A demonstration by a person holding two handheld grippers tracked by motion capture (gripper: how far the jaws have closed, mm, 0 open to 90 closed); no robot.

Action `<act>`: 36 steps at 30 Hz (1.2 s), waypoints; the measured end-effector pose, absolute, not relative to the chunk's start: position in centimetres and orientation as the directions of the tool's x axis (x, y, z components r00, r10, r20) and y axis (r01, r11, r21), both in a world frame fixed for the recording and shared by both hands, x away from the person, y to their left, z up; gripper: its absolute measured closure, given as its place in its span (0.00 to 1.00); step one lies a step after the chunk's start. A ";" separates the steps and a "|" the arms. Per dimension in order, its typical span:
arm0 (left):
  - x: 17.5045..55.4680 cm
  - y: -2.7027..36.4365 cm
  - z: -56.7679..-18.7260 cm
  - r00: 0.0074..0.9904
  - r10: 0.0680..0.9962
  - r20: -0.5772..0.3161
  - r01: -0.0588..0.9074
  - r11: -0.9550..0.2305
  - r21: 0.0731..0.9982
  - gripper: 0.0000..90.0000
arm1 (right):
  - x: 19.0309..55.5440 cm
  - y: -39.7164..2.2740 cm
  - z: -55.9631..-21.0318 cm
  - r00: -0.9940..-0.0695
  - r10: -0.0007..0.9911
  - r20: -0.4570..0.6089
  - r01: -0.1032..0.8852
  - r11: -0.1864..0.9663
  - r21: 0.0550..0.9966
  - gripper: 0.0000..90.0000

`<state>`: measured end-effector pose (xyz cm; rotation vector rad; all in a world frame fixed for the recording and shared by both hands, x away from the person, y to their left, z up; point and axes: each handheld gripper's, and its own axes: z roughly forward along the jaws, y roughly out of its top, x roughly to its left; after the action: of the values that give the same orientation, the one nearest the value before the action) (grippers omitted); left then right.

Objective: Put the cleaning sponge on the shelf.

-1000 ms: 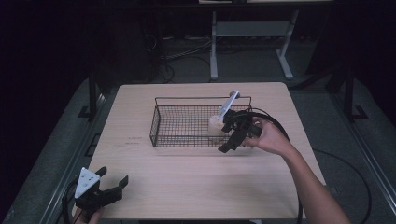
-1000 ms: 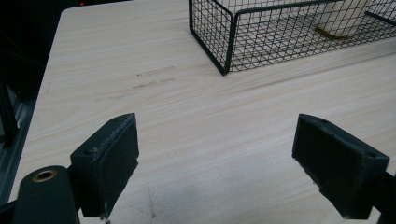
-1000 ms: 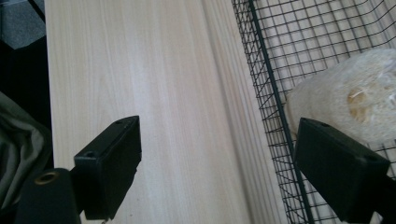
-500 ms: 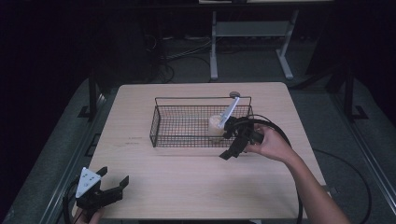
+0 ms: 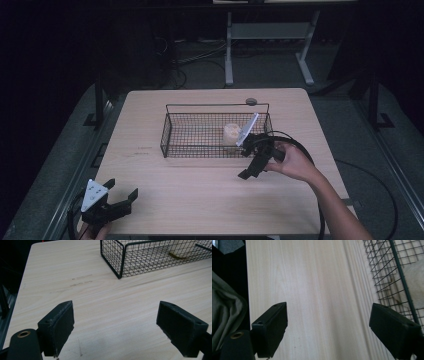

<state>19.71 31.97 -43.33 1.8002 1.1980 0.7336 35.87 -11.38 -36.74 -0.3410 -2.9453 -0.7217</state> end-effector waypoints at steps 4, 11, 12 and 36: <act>19.7 32.0 -43.3 0.374 0.927 0.021 0.442 -0.198 0.875 0.15 | 35.6 -11.7 -37.2 -0.968 0.203 0.145 0.247 0.860 0.446 0.16; 19.7 31.9 -43.3 0.376 0.926 0.023 0.442 -0.201 0.874 0.15 | 34.9 -12.3 -37.7 -0.967 0.205 0.149 0.250 0.862 0.440 0.16; 19.7 31.9 -43.4 0.376 0.926 0.023 0.442 -0.201 0.874 0.15 | 34.8 -12.4 -37.8 -0.968 0.206 0.145 0.250 0.862 0.442 0.16; 19.8 31.9 -43.4 0.377 0.926 0.027 0.444 -0.206 0.872 0.15 | 32.9 -15.4 -39.6 -0.959 0.242 0.148 0.284 0.847 0.450 0.16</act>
<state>19.76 31.89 -43.39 1.8099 1.1970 0.7337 32.94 -15.44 -39.62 -0.4190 -2.9359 -0.7358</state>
